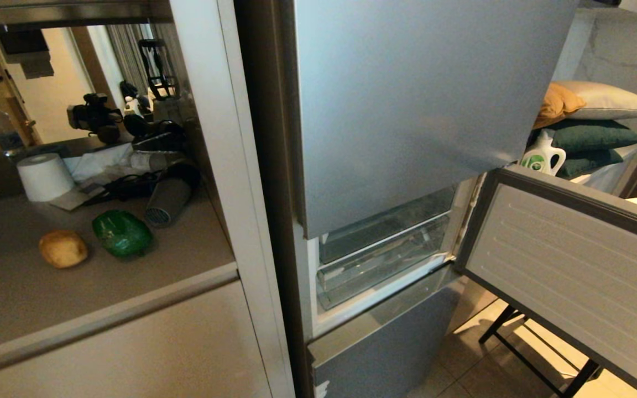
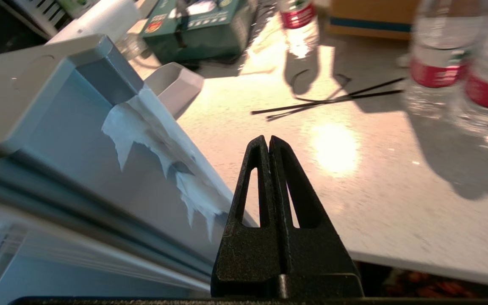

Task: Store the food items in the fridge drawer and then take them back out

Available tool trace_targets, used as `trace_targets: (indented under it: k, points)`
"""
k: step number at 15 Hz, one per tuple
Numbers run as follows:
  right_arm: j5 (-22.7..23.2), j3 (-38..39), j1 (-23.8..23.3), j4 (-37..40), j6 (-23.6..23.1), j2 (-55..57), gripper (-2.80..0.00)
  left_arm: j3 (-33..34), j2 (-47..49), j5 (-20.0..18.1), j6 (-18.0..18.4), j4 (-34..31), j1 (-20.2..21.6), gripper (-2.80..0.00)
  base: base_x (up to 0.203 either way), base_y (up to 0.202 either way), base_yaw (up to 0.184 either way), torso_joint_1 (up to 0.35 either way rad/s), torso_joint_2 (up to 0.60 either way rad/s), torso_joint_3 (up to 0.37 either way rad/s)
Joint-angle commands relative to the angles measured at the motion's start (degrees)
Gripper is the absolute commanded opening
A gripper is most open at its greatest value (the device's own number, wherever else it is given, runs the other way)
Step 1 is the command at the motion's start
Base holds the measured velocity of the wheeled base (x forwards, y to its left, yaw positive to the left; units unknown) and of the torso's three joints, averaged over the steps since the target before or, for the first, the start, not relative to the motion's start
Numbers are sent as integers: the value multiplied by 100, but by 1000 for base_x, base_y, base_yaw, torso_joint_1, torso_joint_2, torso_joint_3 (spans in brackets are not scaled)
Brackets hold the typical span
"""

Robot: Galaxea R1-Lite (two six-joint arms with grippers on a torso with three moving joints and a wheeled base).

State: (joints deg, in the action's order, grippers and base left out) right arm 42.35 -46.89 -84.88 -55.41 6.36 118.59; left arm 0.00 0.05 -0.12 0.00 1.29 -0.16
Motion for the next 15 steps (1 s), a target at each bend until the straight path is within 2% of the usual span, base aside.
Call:
trace_targets:
  k: [1, 5, 9, 15]
  points:
    - [27, -191, 123, -45, 14, 270, -280, 62, 4, 4, 0, 3, -2, -280, 0, 0, 0, 0, 0, 0]
    - [21, -825, 442, -43, 394, 582, -280, 62, 4, 4, 9, 3, -2, -280, 0, 0, 0, 0, 0, 0]
    - [62, -1293, 610, -40, 462, 870, -280, 62, 4, -4, 0, 3, -2, -280, 0, 0, 0, 0, 0, 0]
    - [821, -1387, 674, -23, 462, 981, -280, 62, 4, -4, 0, 3, -2, -280, 0, 0, 0, 0, 0, 0]
